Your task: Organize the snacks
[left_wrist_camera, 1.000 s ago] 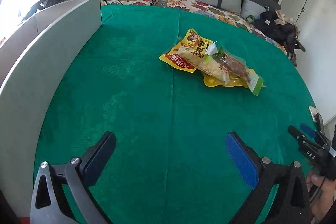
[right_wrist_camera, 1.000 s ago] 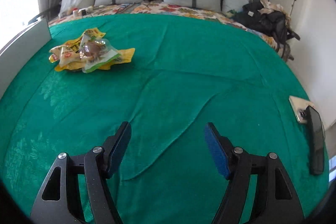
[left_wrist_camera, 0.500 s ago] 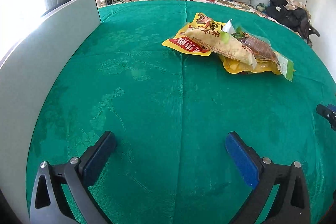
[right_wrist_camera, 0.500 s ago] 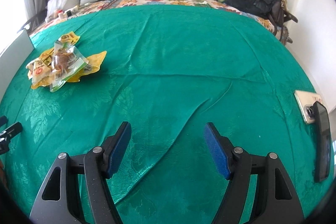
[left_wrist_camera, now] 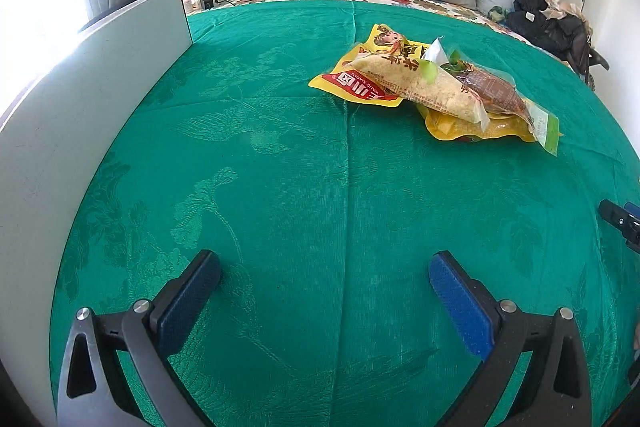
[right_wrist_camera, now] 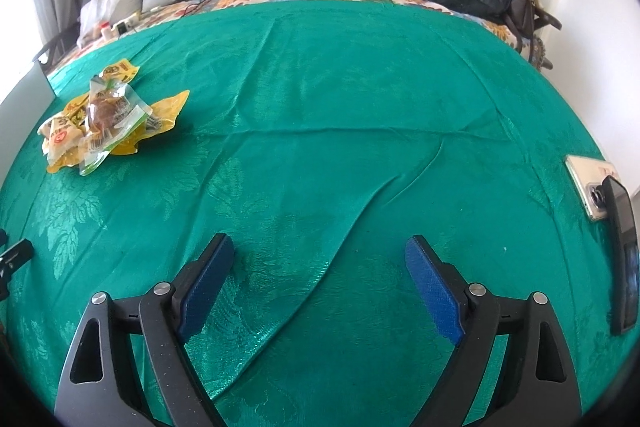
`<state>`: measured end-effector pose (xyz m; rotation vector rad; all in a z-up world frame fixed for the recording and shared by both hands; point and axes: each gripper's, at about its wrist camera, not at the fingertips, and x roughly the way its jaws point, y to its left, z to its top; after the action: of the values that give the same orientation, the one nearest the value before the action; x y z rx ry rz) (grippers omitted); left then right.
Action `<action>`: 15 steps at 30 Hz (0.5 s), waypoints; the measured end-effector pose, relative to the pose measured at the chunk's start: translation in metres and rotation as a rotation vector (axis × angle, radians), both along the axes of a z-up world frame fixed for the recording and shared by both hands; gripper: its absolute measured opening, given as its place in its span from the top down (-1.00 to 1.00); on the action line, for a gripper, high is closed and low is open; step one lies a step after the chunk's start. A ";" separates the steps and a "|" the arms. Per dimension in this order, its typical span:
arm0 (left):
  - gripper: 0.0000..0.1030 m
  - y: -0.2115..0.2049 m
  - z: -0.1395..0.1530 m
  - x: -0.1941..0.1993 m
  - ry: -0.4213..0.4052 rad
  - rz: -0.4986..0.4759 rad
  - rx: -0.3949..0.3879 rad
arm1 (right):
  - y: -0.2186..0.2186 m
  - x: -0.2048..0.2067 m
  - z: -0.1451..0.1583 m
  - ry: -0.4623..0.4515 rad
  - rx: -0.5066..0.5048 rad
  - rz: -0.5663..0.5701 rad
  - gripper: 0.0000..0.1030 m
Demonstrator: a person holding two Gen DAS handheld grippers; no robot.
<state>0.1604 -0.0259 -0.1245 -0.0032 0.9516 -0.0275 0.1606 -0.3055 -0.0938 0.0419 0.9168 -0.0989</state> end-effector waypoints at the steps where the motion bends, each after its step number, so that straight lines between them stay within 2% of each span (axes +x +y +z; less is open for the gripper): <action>1: -1.00 0.000 0.000 0.000 0.000 0.000 0.000 | 0.000 0.000 0.000 0.001 0.000 0.001 -0.77; 15: -1.00 0.000 0.000 0.000 0.000 0.000 0.000 | 0.001 0.002 -0.001 0.005 0.006 0.006 -0.85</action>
<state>0.1608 -0.0260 -0.1248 -0.0031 0.9516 -0.0276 0.1622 -0.3048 -0.0945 0.0442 0.9218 -0.0903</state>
